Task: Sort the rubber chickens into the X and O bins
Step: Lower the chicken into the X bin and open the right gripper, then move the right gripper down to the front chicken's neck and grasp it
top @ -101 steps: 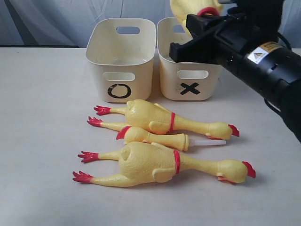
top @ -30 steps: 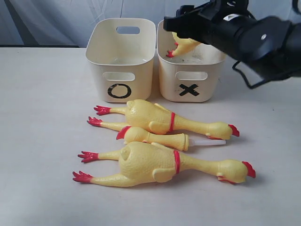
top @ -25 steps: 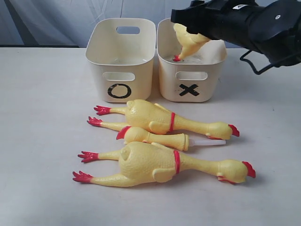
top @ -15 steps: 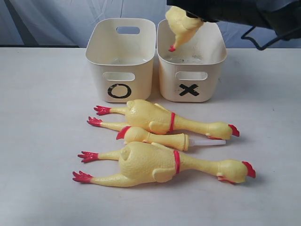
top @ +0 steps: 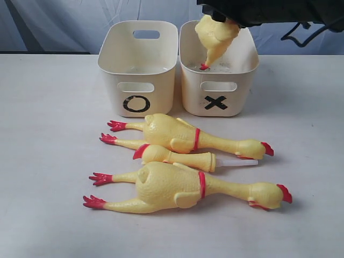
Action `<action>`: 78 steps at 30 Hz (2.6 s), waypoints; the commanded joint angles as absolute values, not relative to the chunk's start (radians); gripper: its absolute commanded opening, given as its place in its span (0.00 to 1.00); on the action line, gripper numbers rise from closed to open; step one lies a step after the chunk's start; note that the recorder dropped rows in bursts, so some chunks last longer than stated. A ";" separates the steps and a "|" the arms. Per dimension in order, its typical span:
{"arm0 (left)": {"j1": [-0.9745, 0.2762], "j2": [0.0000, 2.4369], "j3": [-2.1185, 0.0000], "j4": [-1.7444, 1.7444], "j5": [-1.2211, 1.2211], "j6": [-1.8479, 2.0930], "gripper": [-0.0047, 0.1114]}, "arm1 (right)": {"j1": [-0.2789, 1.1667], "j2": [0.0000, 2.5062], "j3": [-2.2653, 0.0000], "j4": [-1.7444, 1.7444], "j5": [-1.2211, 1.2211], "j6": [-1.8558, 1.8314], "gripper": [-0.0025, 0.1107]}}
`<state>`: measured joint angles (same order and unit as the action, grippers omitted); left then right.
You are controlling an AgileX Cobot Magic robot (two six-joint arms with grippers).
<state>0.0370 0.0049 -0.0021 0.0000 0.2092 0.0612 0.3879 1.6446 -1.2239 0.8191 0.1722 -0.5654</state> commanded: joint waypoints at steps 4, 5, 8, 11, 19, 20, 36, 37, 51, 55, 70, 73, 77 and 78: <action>0.038 0.000 0.000 0.000 0.202 0.053 0.16 | 0.384 1.636 -1.233 0.771 0.204 -0.574 0.08; 0.038 0.000 0.000 0.000 0.202 0.053 0.16 | 0.384 1.634 -1.233 0.766 0.199 -0.574 0.14; 0.038 0.000 0.000 0.000 0.202 0.053 0.16 | 0.384 1.631 -1.233 0.744 0.192 -0.572 0.42; 0.038 0.000 0.000 0.000 0.202 0.053 0.16 | 0.384 1.631 -1.233 0.744 0.168 -0.518 0.73; 0.038 0.000 0.000 0.000 0.202 0.053 0.16 | 0.384 1.626 -1.233 0.719 0.227 -0.521 0.75; 0.038 0.000 0.000 0.000 0.202 0.053 0.16 | 0.384 1.624 -1.233 0.703 0.244 -0.521 0.70; 0.038 0.000 0.000 0.000 0.202 0.053 0.16 | 0.421 1.569 -1.306 0.124 0.315 -0.692 0.40; 0.038 0.000 0.000 0.000 0.202 0.053 0.16 | 0.419 1.569 -1.322 0.120 0.346 -0.692 0.43; 0.038 0.000 0.000 0.000 0.206 0.053 0.16 | 0.419 1.541 -1.346 0.141 0.583 -0.563 0.10; 0.038 0.000 0.000 0.000 0.206 0.053 0.16 | 0.419 1.543 -1.346 0.170 0.785 -0.587 0.02; 0.038 0.000 0.000 0.000 0.206 0.053 0.16 | 0.471 1.558 -1.133 0.100 1.024 -0.791 0.08; 0.038 0.000 0.000 0.000 0.206 0.053 0.16 | 0.479 1.558 -1.058 0.055 0.994 -0.793 0.26; 0.038 0.000 0.000 0.000 0.206 0.053 0.16 | 0.479 1.558 -0.994 0.085 0.927 -0.796 0.53; 0.038 0.000 0.000 0.000 0.206 0.053 0.16 | 0.479 1.558 -0.985 0.099 0.918 -0.809 0.53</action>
<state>0.0370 0.0049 -0.0021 0.0000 0.2092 0.0612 0.4748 1.5606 -1.0146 0.0790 0.9620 -0.7881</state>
